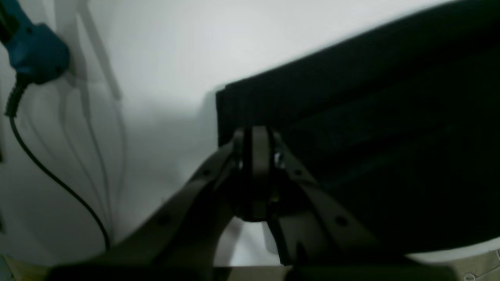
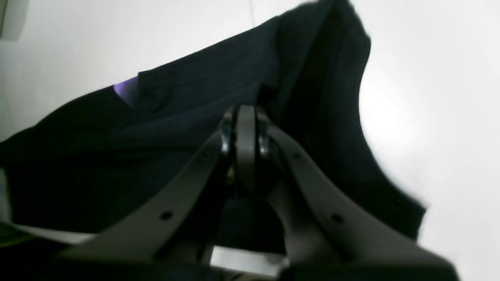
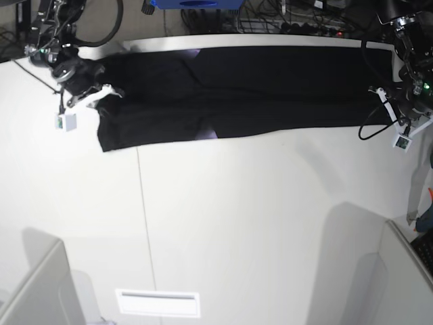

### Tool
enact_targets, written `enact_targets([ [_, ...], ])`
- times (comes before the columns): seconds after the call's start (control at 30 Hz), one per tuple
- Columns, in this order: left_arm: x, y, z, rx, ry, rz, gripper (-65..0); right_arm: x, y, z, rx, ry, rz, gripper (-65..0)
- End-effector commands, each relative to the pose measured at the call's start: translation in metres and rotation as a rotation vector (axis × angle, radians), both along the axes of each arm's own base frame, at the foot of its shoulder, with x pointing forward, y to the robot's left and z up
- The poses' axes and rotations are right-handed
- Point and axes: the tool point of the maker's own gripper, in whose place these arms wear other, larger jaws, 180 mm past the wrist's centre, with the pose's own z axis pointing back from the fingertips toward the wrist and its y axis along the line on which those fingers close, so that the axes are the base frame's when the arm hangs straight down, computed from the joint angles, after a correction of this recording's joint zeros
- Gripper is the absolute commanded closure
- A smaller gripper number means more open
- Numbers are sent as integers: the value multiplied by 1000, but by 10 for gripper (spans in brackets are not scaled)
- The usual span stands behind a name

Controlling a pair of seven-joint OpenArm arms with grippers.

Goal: Fold the T-shirt properly
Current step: 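Fold the hem up onto the shoulders with both grippers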

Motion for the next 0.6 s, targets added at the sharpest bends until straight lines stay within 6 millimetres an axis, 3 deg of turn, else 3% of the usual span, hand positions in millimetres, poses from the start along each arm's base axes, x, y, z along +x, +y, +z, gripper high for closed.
enact_targets([
  [0.0,3,7,10,33,-14,-17,0,0,2,6,17,-24,1,0],
  [0.27,-11,17,10,73,33,-34,0,-19,3,-3,19,8,-12,0],
  [0.57,-19,0,-5,56,86,-90,0,-24,-1,-10,17,34,-22,0],
])
